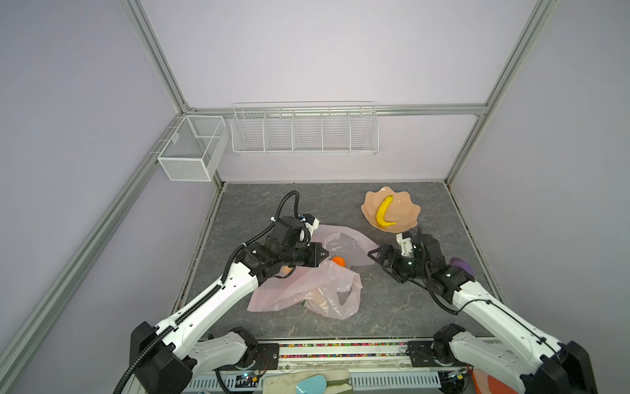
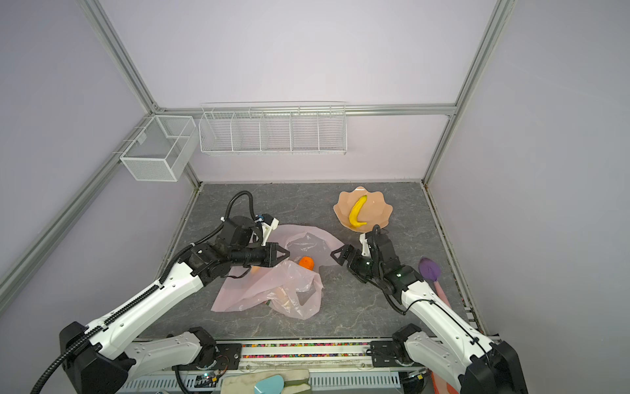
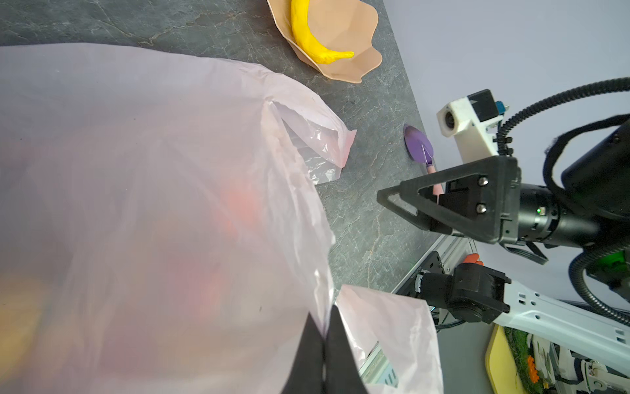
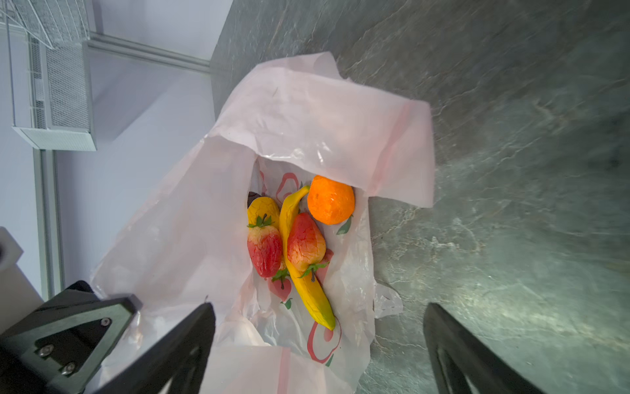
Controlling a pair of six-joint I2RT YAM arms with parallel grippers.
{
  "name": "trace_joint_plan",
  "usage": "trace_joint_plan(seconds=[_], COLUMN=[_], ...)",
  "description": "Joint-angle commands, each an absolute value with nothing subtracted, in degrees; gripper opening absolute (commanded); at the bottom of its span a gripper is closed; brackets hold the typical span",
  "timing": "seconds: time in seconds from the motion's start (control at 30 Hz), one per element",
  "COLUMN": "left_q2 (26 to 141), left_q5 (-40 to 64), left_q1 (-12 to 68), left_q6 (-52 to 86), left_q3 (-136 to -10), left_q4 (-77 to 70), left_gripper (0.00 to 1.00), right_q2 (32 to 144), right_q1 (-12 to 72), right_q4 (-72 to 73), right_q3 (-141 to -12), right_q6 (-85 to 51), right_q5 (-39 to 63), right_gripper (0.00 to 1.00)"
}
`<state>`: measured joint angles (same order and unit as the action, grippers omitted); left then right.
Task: Place the fruits into the plastic bag
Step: Pick up the fruit from the plate.
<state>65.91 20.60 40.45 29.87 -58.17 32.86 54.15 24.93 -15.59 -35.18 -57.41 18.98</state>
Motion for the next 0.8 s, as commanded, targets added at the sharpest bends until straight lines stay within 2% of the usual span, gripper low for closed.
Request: trace_joint_plan(seconds=[0.0,0.27,0.43,0.63,0.77], left_q2=[66.17,66.62,66.74,66.5,66.25], left_q5=[20.57,20.66,20.71,20.51,20.49], left_q1=[40.17,40.17,40.17,40.17,40.17], left_q6=[29.81,29.8,29.8,29.82,29.86], left_q3=[-57.81,-58.01,-58.1,-58.01,-57.94], left_q4=[32.08,31.99,32.08,32.32,32.62], left_gripper=[0.0,0.0,0.0,0.0,0.0], right_q2=[51.56,50.86,53.17,58.79,65.61], right_q1=[22.09,18.05,16.97,13.8,10.5], right_q4=[-22.18,-23.27,-22.77,-21.25,-21.8], right_q3=[-34.1,-34.23,-35.13,-38.2,-43.71], right_q6=[-54.53,-53.27,-52.02,-49.34,-45.24], right_q5=[19.81,21.54,21.97,23.39,24.7], right_gripper=[0.98,0.98,0.95,0.79,0.75])
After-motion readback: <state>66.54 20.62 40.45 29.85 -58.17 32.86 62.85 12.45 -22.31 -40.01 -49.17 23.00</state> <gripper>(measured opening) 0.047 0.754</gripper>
